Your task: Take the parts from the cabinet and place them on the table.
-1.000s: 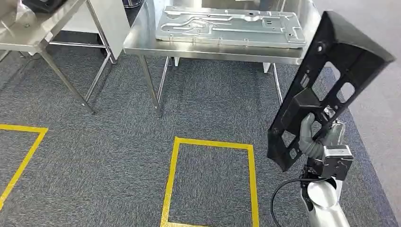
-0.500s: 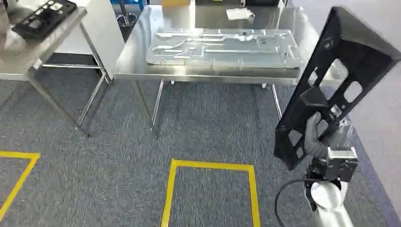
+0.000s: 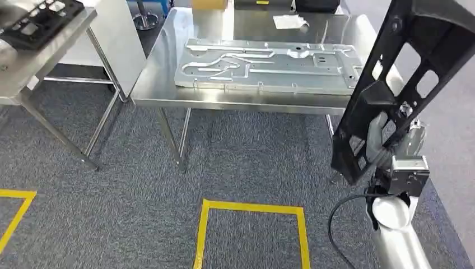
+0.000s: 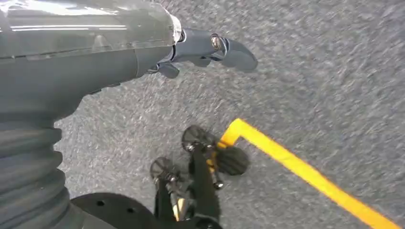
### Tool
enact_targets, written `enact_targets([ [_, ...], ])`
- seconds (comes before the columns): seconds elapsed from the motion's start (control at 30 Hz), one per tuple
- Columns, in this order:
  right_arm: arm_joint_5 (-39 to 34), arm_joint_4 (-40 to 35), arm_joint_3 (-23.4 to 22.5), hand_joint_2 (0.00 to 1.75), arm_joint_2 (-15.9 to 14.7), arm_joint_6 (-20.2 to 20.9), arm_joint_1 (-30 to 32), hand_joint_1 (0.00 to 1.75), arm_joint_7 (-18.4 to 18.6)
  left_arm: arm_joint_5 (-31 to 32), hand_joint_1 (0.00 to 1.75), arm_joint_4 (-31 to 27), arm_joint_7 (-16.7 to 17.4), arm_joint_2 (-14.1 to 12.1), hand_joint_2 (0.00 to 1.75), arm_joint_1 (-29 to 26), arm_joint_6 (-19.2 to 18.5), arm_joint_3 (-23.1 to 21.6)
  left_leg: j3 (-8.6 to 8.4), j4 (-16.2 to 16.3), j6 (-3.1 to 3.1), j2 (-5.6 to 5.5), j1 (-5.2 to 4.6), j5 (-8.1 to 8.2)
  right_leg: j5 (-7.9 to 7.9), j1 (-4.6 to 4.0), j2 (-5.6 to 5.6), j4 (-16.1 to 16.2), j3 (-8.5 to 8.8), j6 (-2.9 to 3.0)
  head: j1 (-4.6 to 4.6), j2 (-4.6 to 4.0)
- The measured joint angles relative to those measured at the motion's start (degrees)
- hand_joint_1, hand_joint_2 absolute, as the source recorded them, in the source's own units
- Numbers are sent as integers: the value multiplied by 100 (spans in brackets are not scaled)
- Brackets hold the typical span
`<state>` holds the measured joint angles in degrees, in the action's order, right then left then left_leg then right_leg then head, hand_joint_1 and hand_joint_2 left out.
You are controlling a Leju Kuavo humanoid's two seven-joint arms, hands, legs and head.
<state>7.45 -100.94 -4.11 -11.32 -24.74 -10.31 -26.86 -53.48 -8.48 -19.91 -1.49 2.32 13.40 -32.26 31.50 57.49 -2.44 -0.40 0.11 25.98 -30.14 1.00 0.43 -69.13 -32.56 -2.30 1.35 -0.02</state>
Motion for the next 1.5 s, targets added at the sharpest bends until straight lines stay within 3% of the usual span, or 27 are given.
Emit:
enact_targets([
  [0.07,7,46,7,175,-92,57,-156,175,66,-55,0,0,0,2,175,2,11,0,-116,-13,-8,-16,-3,126,-469,-3,-3,-511,-555,-28,2,0],
  [0.13,17,137,24,175,-159,146,-337,175,150,-92,0,0,0,9,175,-19,20,0,-272,-12,3,-31,-2,261,-825,0,-10,-464,-820,-29,2,0],
  [0.27,20,158,33,175,-173,158,-373,175,168,-105,0,0,0,9,175,-23,20,0,-308,-12,5,-33,-2,293,-840,2,-13,-399,-846,-38,0,0],
  [0.3,20,253,61,175,-223,205,-537,175,218,-133,0,0,-7,18,175,-26,30,0,-504,-12,25,-59,-1,451,-609,11,-17,134,-845,-60,0,0],
  [0.33,20,529,148,175,-293,225,-822,175,249,-181,0,2,-20,31,175,-36,46,2,-731,-29,108,-88,-9,723,938,-73,-49,899,-812,77,0,0],
  [0.4,17,575,199,175,-343,247,-949,175,288,-190,0,-2,-24,31,175,4,63,2,-857,-96,172,-77,-5,739,866,-60,-27,978,-724,180,-9,0],
  [0.47,17,619,227,175,-361,249,-1119,175,293,-197,0,-4,-26,35,175,27,72,2,-535,511,246,-71,1,370,756,-24,-18,1070,-497,275,-4,2],
  [0.53,13,680,267,175,-378,249,-1240,175,278,-241,0,-4,-33,37,175,28,87,4,81,1445,283,-33,3,127,611,-21,-42,1140,-269,324,2,0],
  [0.6,-7,800,374,175,-378,262,-1365,175,306,-291,0,-4,-46,39,175,14,105,7,635,1895,332,-9,17,702,422,-15,-36,1167,-17,333,2,0],
  [0.67,-9,899,444,175,-374,273,-1461,175,350,-313,0,-4,-52,39,175,-9,114,11,942,1786,333,0,17,1344,214,2,-12,1170,251,324,2,0],
  [0.7,8,959,485,175,-372,275,-1509,175,371,-332,0,-4,-54,39,175,-21,118,11,1023,1560,328,1,16,1433,101,10,-8,1171,399,314,2,0],
  [0.73,35,1008,523,175,-372,262,-1553,175,380,-350,0,-4,-57,39,175,-41,120,13,1058,1249,302,2,13,1273,-13,14,-1,1172,541,302,2,0],
  [0.77,76,1060,572,175,-370,245,-1583,175,380,-356,0,-4,-57,39,175,-64,120,13,1066,844,257,5,4,723,-133,13,-3,1175,694,283,2,0],
  [0.8,98,1115,603,175,-361,232,-1589,175,382,-361,0,2,-57,37,175,-111,120,15,1063,398,194,10,-25,-299,-245,18,1,1202,763,263,-2,0],
  [0.83,103,1205,649,175,-330,216,-1604,175,382,-361,0,13,-59,35,175,-126,120,17,1138,114,174,3,-54,-734,-366,-14,39,1147,866,216,4,0],
  [0.9,107,1239,697,175,-317,210,-1622,175,398,-361,0,9,-52,46,175,-113,120,17,1016,187,129,-19,-54,-689,-463,-29,43,1182,1069,139,11,2],
  [0.97,103,1244,710,175,-317,206,-1732,175,404,-361,0,4,-63,63,175,-69,120,17,842,134,47,-19,-29,-623,-217,-3,47,796,861,74,2,2],
  [1.03,107,1272,730,175,-319,201,-1772,175,396,-361,0,4,-70,61,175,-55,120,22,666,84,-10,-29,-23,-477,93,6,7,-232,239,55,-7,0],
  [1.07,107,1285,732,175,-319,199,-1770,175,391,-361,0,4,-70,59,175,-51,120,22,587,71,-7,-37,-22,-404,-37,8,1,-483,7,48,-7,0],
  [1.1,107,1305,737,175,-319,199,-1762,175,393,-361,0,4,-70,61,175,-50,120,22,455,59,-10,-56,-24,-295,-411,11,-4,-657,-267,37,-7,0],
  [1.17,107,1336,748,175,-319,199,-1760,175,398,-361,0,4,-68,66,175,-59,120,22,190,55,-7,-89,-33,-84,-1158,7,-9,-561,-572,19,-7,0],
  [1.2,105,1351,748,175,-319,199,-1760,175,400,-361,0,4,-70,68,175,-61,120,22,46,53,-8,-104,-43,18,-1309,6,-10,-383,-657,23,-7,0],
  [1.23,109,1369,750,175,-319,199,-1760,175,400,-363,0,4,-68,68,175,-62,120,22,-97,54,-8,-111,-50,116,-1221,2,-10,-111,-703,33,-7,0],
  [1.27,125,1384,750,175,-319,197,-1760,175,400,-363,0,4,-68,68,175,-67,120,22,-250,54,-3,-118,-64,237,-768,-26,-9,264,-739,78,-7,0],
  [1.33,179,1469,756,175,-317,184,-1737,175,400,-378,0,9,-68,96,175,-88,118,22,-453,134,48,-129,-86,457,853,-72,12,894,-846,182,11,0],
  [1.4,214,1513,783,175,-326,182,-1737,175,430,-376,0,9,-68,94,175,-74,116,22,-533,130,105,-170,-99,633,882,-77,23,831,-760,221,-17,0],
  [1.5,273,1515,789,175,-335,160,-1835,175,441,-358,0,7,-68,77,175,-25,103,22,-184,757,208,-109,-111,310,794,-36,13,940,-606,308,-17,0],
])
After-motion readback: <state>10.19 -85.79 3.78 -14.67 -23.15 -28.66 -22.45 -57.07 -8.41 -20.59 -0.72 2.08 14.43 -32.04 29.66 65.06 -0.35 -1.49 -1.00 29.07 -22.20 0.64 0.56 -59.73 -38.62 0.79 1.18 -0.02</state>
